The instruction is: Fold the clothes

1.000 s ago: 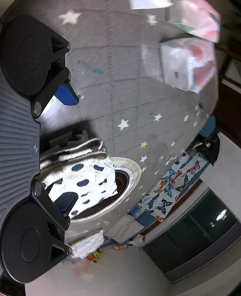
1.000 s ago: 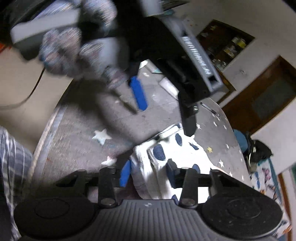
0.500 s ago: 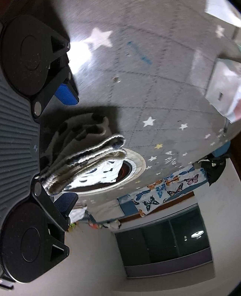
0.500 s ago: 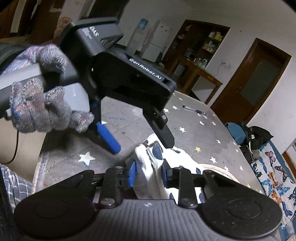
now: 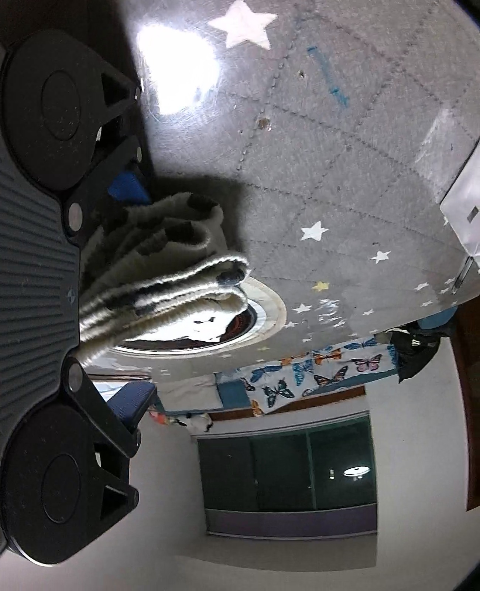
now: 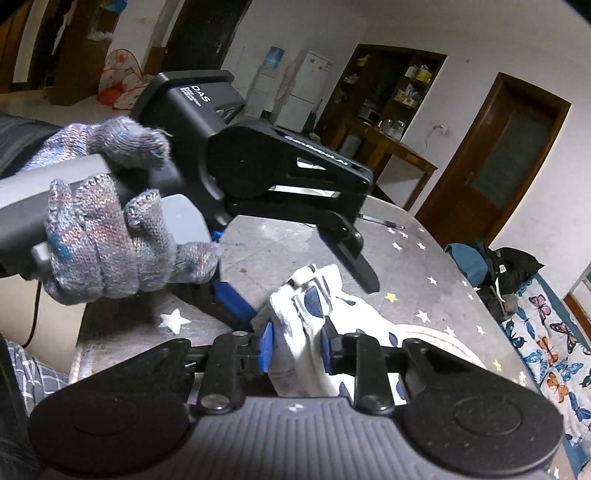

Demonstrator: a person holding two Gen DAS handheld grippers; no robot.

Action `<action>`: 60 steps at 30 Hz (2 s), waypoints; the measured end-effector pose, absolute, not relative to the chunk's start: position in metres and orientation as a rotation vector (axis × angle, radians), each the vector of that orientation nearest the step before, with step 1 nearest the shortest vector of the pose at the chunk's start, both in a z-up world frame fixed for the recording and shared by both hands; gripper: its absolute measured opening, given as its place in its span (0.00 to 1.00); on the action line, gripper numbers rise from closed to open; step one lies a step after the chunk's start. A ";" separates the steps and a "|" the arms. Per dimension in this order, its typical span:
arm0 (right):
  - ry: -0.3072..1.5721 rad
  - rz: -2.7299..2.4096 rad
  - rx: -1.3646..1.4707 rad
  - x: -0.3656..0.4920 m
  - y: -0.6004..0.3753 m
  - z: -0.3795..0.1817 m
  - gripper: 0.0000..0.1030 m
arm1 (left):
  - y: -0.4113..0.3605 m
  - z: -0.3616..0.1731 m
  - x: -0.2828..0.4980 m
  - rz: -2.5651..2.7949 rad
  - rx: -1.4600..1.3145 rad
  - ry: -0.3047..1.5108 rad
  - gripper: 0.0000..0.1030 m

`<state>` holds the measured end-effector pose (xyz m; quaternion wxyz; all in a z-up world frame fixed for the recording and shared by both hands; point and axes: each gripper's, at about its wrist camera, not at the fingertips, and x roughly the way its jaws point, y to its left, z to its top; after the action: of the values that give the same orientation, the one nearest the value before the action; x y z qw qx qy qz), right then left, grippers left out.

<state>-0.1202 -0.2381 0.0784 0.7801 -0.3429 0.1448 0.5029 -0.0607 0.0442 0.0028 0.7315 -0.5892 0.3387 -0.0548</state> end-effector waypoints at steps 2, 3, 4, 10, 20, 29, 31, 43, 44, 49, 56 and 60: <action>0.317 1.093 -0.740 -0.121 -0.238 0.077 0.24 | 0.047 -0.002 -0.060 -0.122 -1.332 0.738 0.79; 0.319 1.095 -0.738 -0.121 -0.238 0.076 0.24 | 0.048 -0.005 -0.060 -0.120 -1.345 0.738 0.75; 0.321 1.097 -0.735 -0.121 -0.238 0.075 0.24 | 0.049 -0.007 -0.060 -0.120 -1.353 0.739 0.71; 0.326 1.099 -0.716 -0.119 -0.240 0.075 0.24 | 0.047 -0.013 -0.055 -0.142 -1.353 0.746 0.55; 0.357 1.118 -0.689 -0.119 -0.247 0.074 0.34 | 0.051 -0.016 -0.050 -0.123 -1.319 0.755 0.29; 0.386 1.074 -0.577 -0.110 -0.272 0.086 0.43 | 0.052 -0.004 -0.048 -0.108 -1.262 0.761 0.26; 0.400 1.031 -0.560 -0.102 -0.278 0.085 0.43 | 0.050 0.004 -0.049 -0.120 -1.225 0.752 0.26; 0.571 0.870 -0.390 -0.032 -0.297 0.068 0.43 | 0.064 0.011 -0.056 -0.096 -1.097 0.801 0.26; 0.584 0.873 -0.378 -0.027 -0.294 0.067 0.43 | 0.065 0.009 -0.058 -0.096 -1.091 0.806 0.26; 0.638 0.900 -0.330 0.006 -0.278 0.061 0.43 | 0.072 0.007 -0.062 -0.095 -1.069 0.813 0.26; 0.685 0.897 -0.298 0.043 -0.258 0.049 0.43 | 0.077 0.003 -0.061 -0.095 -1.058 0.825 0.26; 0.708 0.852 -0.264 0.065 -0.253 0.046 0.43 | 0.079 0.000 -0.060 -0.098 -1.060 0.829 0.26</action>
<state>0.0651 -0.2533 0.0459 0.8422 -0.1250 0.3353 0.4032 -0.0595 0.0795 0.0001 0.7810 -0.4906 0.3839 -0.0455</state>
